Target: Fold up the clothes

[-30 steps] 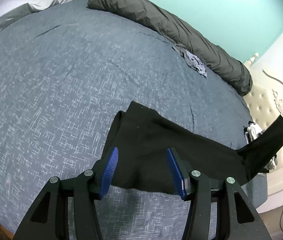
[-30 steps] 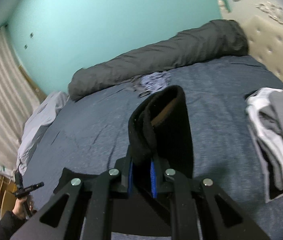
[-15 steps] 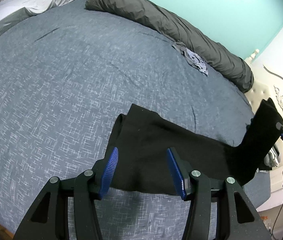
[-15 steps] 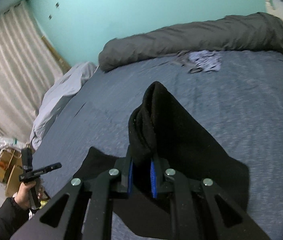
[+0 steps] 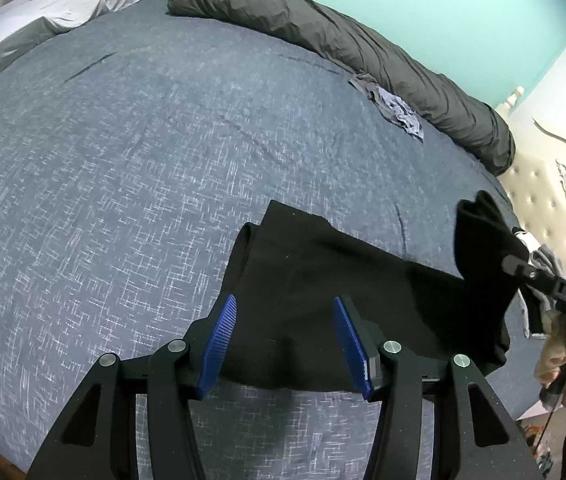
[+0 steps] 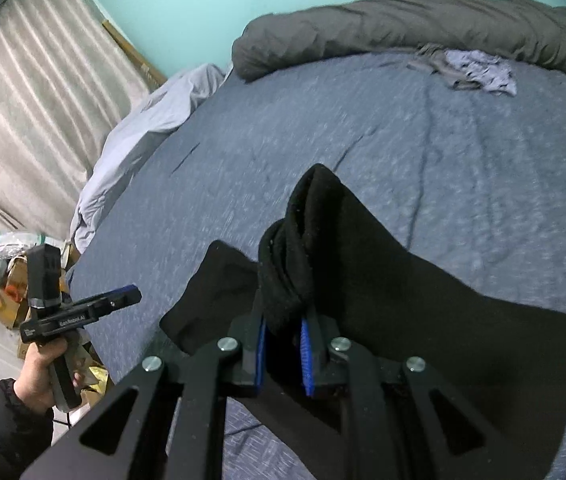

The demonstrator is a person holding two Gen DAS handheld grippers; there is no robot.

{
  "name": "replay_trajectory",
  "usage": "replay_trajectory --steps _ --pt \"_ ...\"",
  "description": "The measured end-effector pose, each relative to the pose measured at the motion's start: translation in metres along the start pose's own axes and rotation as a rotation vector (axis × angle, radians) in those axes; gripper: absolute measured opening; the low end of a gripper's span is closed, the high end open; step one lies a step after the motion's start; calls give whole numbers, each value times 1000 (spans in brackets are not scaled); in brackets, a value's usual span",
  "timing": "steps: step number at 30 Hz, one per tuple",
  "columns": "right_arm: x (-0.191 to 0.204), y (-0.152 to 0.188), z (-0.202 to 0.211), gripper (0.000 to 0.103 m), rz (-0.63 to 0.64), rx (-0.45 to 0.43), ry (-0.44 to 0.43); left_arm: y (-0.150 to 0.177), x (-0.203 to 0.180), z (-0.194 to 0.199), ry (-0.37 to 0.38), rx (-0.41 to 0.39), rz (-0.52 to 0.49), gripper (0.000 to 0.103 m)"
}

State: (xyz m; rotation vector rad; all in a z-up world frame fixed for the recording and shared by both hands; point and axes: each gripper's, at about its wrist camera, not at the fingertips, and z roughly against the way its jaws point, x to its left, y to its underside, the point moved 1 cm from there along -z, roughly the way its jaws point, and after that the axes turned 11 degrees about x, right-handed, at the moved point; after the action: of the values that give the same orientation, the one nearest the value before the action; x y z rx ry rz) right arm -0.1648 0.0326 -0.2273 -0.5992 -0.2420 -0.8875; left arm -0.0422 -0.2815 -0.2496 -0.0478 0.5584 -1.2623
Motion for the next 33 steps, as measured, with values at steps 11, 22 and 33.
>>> replay_trajectory --steps 11,22,33 --pt "43 -15 -53 13 45 31 -91 2 8 -19 23 25 19 55" --pt "56 2 -136 32 12 170 -153 4 6 -40 32 59 21 56" --pt "-36 31 -32 71 -128 -53 -90 6 -23 -71 72 114 -4 66"
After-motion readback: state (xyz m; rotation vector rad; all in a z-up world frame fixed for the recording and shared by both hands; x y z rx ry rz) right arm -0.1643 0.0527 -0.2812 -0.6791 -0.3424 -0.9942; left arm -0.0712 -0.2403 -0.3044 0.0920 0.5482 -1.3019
